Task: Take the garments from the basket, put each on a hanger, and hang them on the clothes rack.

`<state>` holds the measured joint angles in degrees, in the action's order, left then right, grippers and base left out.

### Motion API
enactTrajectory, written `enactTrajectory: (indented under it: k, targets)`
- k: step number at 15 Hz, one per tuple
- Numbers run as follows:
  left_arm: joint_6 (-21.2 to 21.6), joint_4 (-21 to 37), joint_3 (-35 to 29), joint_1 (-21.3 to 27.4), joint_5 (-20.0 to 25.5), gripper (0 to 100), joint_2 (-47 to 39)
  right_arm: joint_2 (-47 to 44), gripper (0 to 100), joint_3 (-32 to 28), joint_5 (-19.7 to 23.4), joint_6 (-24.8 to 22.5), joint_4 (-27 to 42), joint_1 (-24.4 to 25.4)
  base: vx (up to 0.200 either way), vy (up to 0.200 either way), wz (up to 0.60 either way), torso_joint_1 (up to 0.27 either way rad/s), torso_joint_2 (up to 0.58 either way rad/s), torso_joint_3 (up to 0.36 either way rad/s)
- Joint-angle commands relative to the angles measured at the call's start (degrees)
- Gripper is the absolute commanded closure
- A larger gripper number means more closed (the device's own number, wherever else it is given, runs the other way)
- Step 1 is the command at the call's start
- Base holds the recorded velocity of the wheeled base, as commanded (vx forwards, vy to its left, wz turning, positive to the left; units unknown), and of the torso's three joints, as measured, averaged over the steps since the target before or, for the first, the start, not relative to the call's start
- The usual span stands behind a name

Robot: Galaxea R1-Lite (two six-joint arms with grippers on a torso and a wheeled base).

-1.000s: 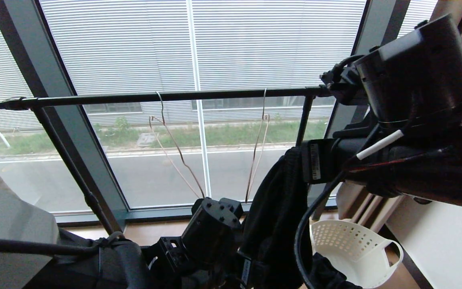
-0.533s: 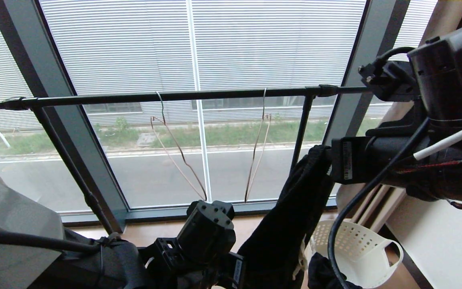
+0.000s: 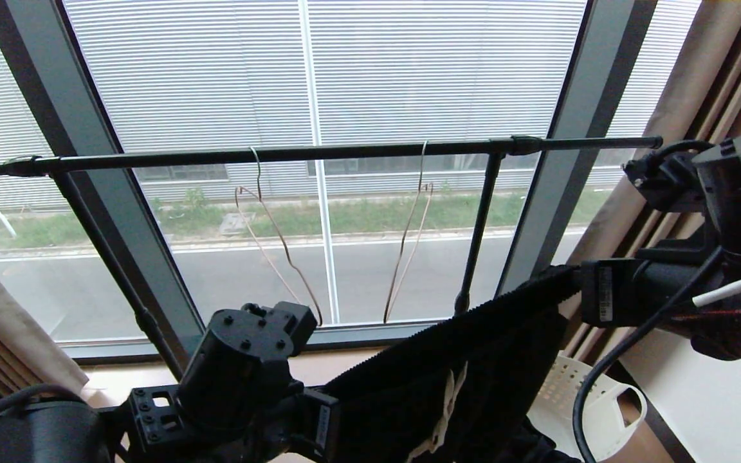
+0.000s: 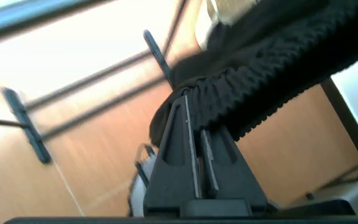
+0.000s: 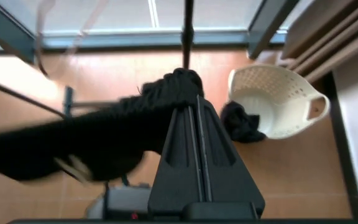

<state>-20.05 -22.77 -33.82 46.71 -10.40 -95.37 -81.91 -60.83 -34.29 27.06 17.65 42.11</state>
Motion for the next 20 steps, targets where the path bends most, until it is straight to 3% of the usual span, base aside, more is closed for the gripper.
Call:
enactTrajectory:
  k: [1,4,6,10,12,15,20]
  targets:
    - [2.0,0.0,0.2,-2.5,0.2,100,5.0,3.0,100,3.9,-0.1,-0.3,0.0,0.2,0.000,0.000,0.00,0.000,0.00,0.000]
    - [5.9,0.0,-0.3,-4.3,1.1,100,6.7,3.6,100,9.4,0.2,-0.1,-1.7,5.5,0.000,0.000,0.00,0.000,0.00,0.000]
    - [6.0,0.0,-0.5,-4.3,1.7,100,7.5,3.6,100,11.6,0.2,-1.0,-6.6,6.1,0.000,0.000,0.00,0.000,0.00,0.000]
    - [7.2,0.0,-3.4,-4.9,3.6,100,7.7,5.5,100,12.8,0.5,-4.0,-6.8,6.1,0.000,0.000,0.00,0.000,0.00,0.000]
    - [7.9,0.4,-7.6,-5.0,5.9,100,6.9,10.0,100,16.5,1.2,-10.9,-7.0,6.9,0.000,0.000,0.00,0.000,0.00,0.000]
    - [9.9,4.1,-15.1,-5.4,7.1,100,3.6,15.3,100,19.7,6.4,-19.2,-6.6,9.1,0.000,0.000,0.00,0.000,0.00,0.000]
    - [12.1,7.8,-26.2,-5.4,7.1,100,-0.7,13.3,100,19.0,7.4,-20.6,-6.3,17.4,0.000,0.000,0.00,0.000,0.00,0.000]
